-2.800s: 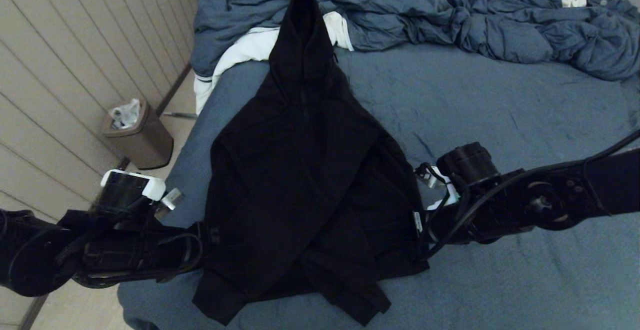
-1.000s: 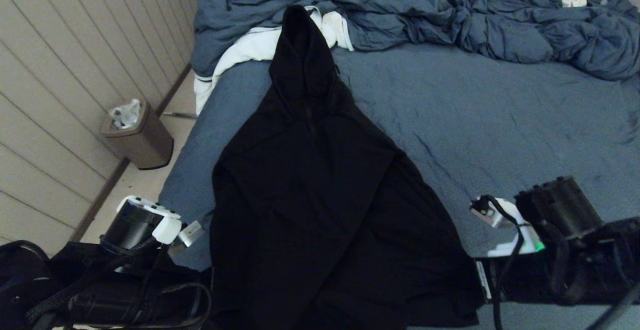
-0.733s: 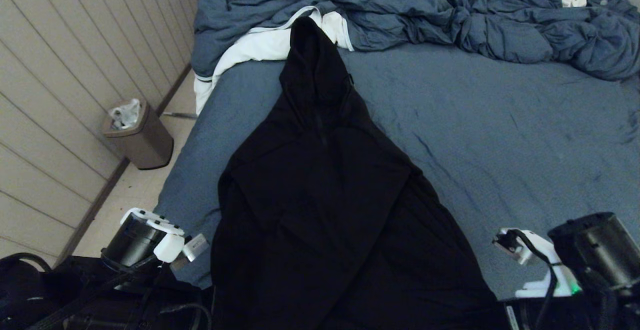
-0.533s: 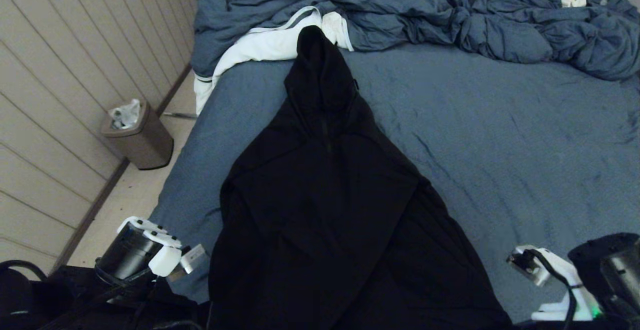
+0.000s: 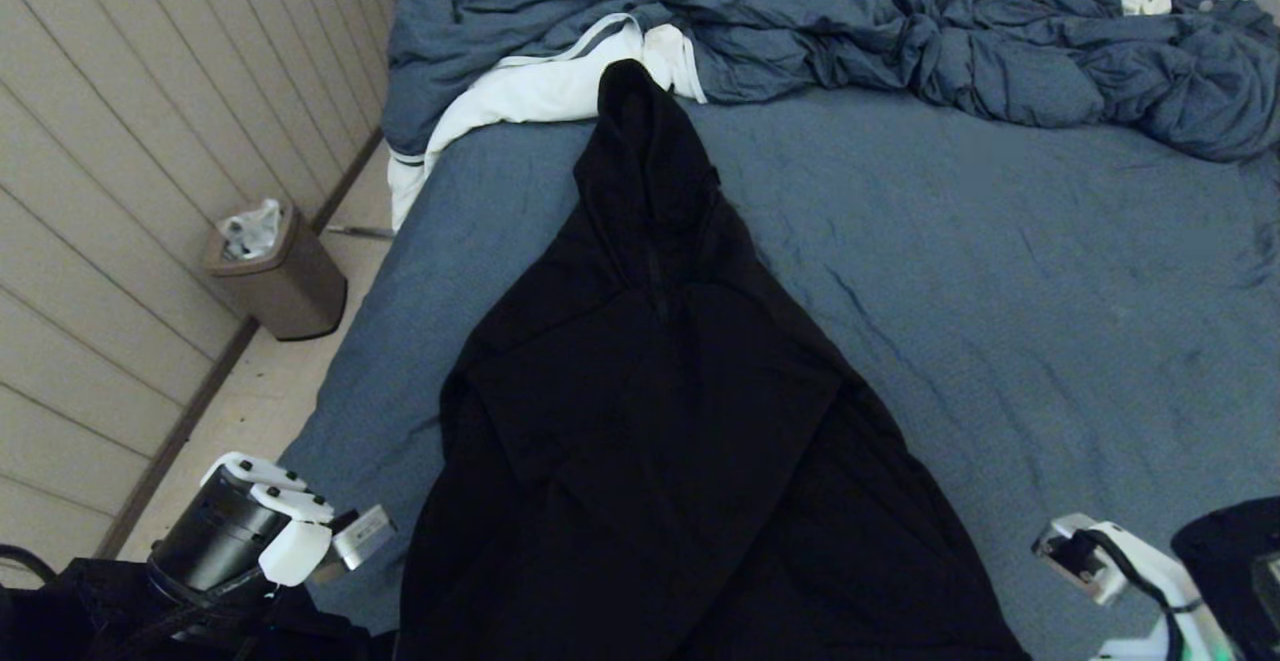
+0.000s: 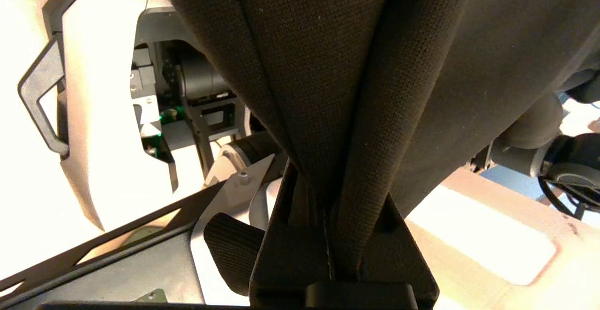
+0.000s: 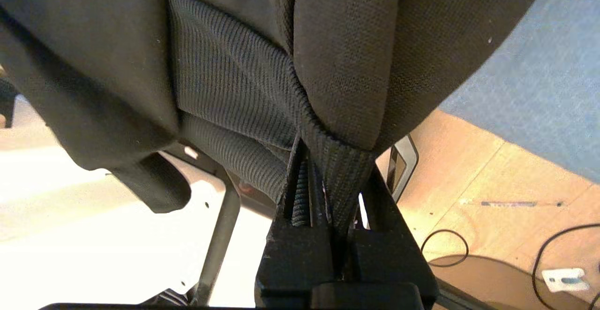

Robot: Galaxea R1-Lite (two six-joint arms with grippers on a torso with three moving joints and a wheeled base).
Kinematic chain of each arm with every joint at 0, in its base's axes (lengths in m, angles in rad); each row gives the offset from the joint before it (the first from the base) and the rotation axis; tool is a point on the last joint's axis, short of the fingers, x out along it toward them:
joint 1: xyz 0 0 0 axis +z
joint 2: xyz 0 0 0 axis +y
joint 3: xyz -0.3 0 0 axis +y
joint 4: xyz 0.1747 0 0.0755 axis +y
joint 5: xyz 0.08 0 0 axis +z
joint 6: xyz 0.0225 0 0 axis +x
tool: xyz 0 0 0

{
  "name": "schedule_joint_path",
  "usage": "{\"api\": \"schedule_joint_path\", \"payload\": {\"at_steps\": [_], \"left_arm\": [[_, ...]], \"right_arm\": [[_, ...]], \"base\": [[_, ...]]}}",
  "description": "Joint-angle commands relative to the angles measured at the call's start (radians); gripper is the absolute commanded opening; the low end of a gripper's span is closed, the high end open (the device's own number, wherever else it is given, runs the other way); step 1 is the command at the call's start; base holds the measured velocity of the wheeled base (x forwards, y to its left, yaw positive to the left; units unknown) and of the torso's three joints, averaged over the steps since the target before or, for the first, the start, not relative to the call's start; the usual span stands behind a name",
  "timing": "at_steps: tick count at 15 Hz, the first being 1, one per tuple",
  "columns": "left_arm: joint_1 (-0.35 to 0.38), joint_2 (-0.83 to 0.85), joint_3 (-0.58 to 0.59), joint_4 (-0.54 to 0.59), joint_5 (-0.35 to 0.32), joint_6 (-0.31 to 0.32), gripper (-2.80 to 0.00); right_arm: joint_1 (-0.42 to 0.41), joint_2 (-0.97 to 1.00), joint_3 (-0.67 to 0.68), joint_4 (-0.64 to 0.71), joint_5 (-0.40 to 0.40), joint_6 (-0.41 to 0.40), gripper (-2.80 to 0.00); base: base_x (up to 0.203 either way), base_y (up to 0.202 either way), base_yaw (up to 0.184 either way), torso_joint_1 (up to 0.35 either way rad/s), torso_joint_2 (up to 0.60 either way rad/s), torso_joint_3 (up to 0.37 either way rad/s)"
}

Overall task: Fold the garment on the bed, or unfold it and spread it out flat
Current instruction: Fold the black sweatshirt

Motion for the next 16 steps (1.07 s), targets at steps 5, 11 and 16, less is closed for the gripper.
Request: {"api": "schedule_joint_path", "payload": {"at_steps": [5,11,16], "left_arm": [[0.002,-0.031,-0.147,0.042,0.049,-0.008,-2.80],[0.079,0.039,-0.495,0.193,0.055,-0.005,-2.80],[0.237,0.167,-0.778,0.278,0.046,0.009,-2.80]], "right_arm": [[0.003,-0.009,-0.123,0.051,0.001,0.001,-2.80],[-0.057,0.132,-0.385,0.065,0.002,-0.008,-2.80],[-0.170,0.329,-0.673,0.062,0.073,-0.009,-2.80]], "base": [[0.000,0.000,0.000,0.000,0.00,0.000],[0.000,0.000,0.000,0.000,0.00,0.000],[0.000,0.000,0.000,0.000,0.00,0.000]]}}
